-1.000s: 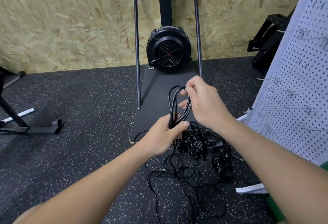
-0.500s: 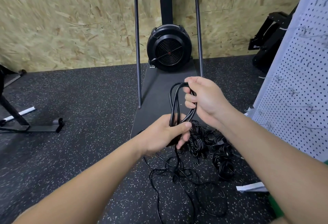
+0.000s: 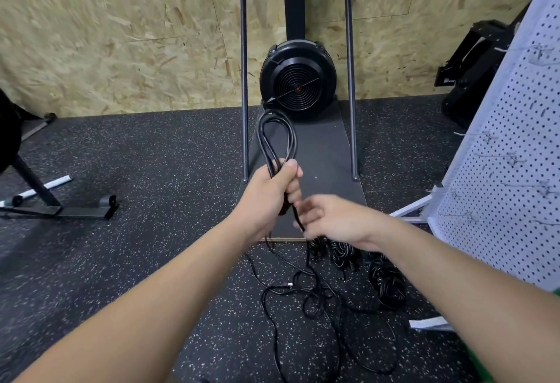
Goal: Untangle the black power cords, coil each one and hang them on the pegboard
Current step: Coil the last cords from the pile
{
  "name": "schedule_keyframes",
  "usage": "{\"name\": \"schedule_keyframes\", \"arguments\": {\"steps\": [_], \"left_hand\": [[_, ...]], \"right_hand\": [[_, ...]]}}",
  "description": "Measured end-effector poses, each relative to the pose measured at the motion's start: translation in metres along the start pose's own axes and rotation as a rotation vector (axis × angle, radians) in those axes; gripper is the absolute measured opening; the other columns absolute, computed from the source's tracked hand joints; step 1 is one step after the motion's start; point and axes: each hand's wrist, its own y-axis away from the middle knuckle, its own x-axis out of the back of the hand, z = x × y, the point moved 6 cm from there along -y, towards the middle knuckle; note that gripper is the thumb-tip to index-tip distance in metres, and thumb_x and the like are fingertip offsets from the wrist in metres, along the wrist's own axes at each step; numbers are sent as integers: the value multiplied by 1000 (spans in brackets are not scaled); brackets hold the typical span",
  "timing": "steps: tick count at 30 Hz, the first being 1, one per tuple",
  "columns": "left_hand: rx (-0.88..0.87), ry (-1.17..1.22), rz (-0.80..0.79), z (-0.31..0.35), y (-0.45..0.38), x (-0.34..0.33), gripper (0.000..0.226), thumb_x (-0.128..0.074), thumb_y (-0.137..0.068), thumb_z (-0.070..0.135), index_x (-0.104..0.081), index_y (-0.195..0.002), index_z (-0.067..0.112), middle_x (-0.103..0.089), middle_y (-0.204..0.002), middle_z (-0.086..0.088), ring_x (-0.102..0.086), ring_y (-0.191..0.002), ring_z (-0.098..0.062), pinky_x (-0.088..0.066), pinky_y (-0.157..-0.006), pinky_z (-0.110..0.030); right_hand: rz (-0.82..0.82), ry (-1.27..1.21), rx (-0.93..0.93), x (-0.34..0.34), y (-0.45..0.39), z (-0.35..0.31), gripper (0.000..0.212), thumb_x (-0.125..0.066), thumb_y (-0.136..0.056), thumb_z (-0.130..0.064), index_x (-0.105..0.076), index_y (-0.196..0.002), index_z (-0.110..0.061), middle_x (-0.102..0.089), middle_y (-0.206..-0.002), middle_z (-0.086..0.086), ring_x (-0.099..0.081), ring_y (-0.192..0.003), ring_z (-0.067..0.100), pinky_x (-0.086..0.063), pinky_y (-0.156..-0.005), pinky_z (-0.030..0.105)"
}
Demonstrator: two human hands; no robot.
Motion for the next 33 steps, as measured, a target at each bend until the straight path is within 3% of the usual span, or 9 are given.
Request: {"name": "schedule_keyframes", "arguments": {"steps": [3, 9, 13, 17, 19, 23, 26, 30, 33], "left_hand": [[-2, 108, 69, 8, -5, 8, 27, -47, -119, 24, -55, -97, 11, -27, -68, 2, -33, -60, -17, -42, -60, -31], [-19, 175, 172, 20, -8, 29, 30, -48, -118, 25, -54, -91, 15, -31, -67, 3, -37, -57, -15, -47, -59, -29], [-44, 163, 247, 19, -10, 45, 29, -49, -117, 25, -54, -90, 16, -32, -69, 2, -32, -58, -14, -41, -57, -28], [-40, 153, 300, 14, -12, 52, 26, -50, -116, 22, -54, -90, 16, -36, -70, 1, -33, -58, -14, -39, -57, -30], [-45, 153, 307, 14, -12, 55, 26, -50, -115, 22, -54, -90, 16, -36, -70, 1, -33, -59, -15, -38, -57, -29], [-45, 28, 312, 13, -14, 62, 25, -50, -114, 24, -55, -90, 19, -36, -70, 2, -30, -60, -15, -36, -56, -30], [14, -106, 244, 11, -11, 56, 26, -52, -114, 31, -57, -91, 20, -35, -68, 5, -29, -57, -14, -28, -57, -30], [250, -162, 1, 0, 10, 23, 64, -53, -96, 85, -67, -86, 23, -47, -77, 1, -39, -63, -16, -34, -60, -32], [313, -29, -291, -8, 25, -10, 48, -71, -91, 76, -70, -78, 30, -40, -78, 5, -31, -68, -13, -26, -64, -32]], "right_hand": [[-37, 33, -89, -22, -6, 18, 70, -98, -71, -29, -62, -129, -20, -81, -115, -3, -77, -111, 20, -57, -109, 46], [150, -217, -170, -21, -12, 30, 34, -91, -87, -7, -70, -114, -7, -83, -97, 17, -80, -89, 27, -63, -88, 41], [230, -370, -176, -2, -6, 27, 22, -91, -90, -13, -78, -103, -1, -82, -93, 17, -80, -81, 22, -68, -77, 39], [247, 177, 6, 0, 2, 1, 26, -81, -100, -28, -81, -79, -13, -78, -70, 4, -65, -57, 13, -53, -59, 28], [85, 460, 134, -14, 15, -25, 30, -69, -104, -35, -79, -80, -21, -75, -68, -2, -59, -55, 14, -50, -58, 31], [-100, 357, 335, -21, 45, -73, 30, -54, -109, -21, -70, -84, -22, -66, -72, -13, -51, -64, 12, -44, -62, 31], [121, 156, 374, 8, 43, -82, 35, -52, -114, -32, -69, -86, -21, -53, -69, -7, -39, -62, 22, -33, -53, 33], [326, 202, 414, 32, 43, -80, 37, -61, -111, -39, -78, -84, -20, -52, -64, 9, -37, -52, 15, -31, -50, 25], [416, 273, 435, 37, 40, -78, 36, -68, -105, -42, -76, -76, -22, -67, -66, 5, -53, -54, 14, -43, -57, 34]]}}
